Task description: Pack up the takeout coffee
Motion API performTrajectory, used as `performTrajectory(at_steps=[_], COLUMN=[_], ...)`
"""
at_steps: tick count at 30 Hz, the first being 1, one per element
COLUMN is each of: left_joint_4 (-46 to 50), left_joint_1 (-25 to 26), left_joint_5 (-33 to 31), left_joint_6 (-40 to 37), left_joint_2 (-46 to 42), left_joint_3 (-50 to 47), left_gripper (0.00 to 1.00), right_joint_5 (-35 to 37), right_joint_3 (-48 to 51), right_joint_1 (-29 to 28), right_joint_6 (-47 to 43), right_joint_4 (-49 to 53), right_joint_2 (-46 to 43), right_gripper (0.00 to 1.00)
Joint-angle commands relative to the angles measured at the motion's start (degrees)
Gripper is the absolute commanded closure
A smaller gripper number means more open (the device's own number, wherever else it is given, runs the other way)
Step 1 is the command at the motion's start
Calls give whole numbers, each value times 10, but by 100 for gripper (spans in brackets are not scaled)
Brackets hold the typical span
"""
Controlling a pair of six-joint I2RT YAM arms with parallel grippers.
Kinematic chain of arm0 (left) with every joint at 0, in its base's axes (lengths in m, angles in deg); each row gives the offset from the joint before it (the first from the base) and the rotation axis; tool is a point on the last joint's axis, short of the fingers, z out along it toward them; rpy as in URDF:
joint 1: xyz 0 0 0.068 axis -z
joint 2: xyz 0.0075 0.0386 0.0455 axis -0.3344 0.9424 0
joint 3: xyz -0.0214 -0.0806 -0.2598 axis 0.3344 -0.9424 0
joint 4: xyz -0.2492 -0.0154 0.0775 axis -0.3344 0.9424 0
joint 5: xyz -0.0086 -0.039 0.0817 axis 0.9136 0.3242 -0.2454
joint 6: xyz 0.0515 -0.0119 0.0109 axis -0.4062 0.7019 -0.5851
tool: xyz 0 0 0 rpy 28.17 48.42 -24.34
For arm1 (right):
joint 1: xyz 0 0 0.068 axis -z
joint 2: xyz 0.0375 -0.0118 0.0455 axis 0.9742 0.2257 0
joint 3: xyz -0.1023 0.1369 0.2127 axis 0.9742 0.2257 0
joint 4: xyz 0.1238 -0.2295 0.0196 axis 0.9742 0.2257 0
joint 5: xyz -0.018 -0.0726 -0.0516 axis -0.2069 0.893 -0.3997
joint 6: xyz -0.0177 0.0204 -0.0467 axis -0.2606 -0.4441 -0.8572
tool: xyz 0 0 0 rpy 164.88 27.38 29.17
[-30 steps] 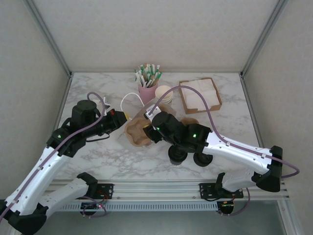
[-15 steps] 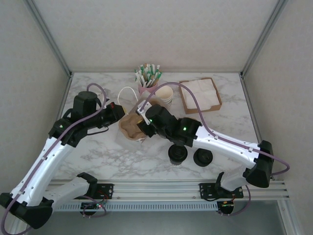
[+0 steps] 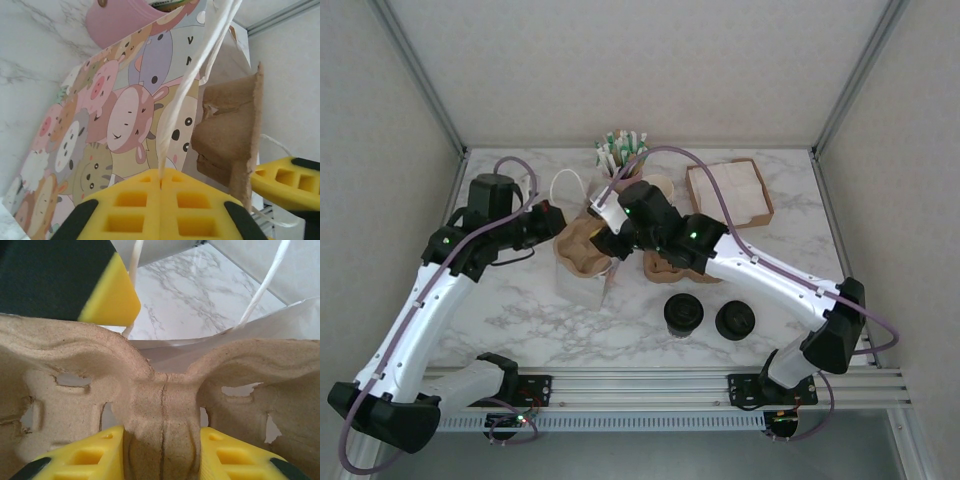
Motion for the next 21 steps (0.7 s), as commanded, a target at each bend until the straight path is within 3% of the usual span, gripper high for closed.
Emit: performTrajectory(at_steps=[1, 2, 6, 9, 15, 21], left_joint_4=[8, 0, -29, -20, -44, -60], left_joint_1=[-9, -9, -9, -10, -11, -24], left_joint_5=[-29, -36, -50, -100, -225, -312], left_joint_6=[-21, -19, -2, -12, 6, 74], left_joint_2=[-13, -23, -63, -96, -179, -230], left_joint_3=[8, 3, -15, -13, -49, -114], left_gripper=[70, 57, 26, 16, 14, 31], right_joint_5=[-54, -59, -82, -98, -129, -163], right_joint_3=[-30, -37, -62, -83, -130, -159], right_joint_1=[9, 11, 16, 19, 24, 35], right_joint_6=[-19, -21, -34, -41, -67, -113], right_joint_4=[19, 24, 33, 36, 53, 64], right_joint_2=[23, 29, 54, 66, 90, 108], right_gripper=[66, 66, 67, 67, 67, 67])
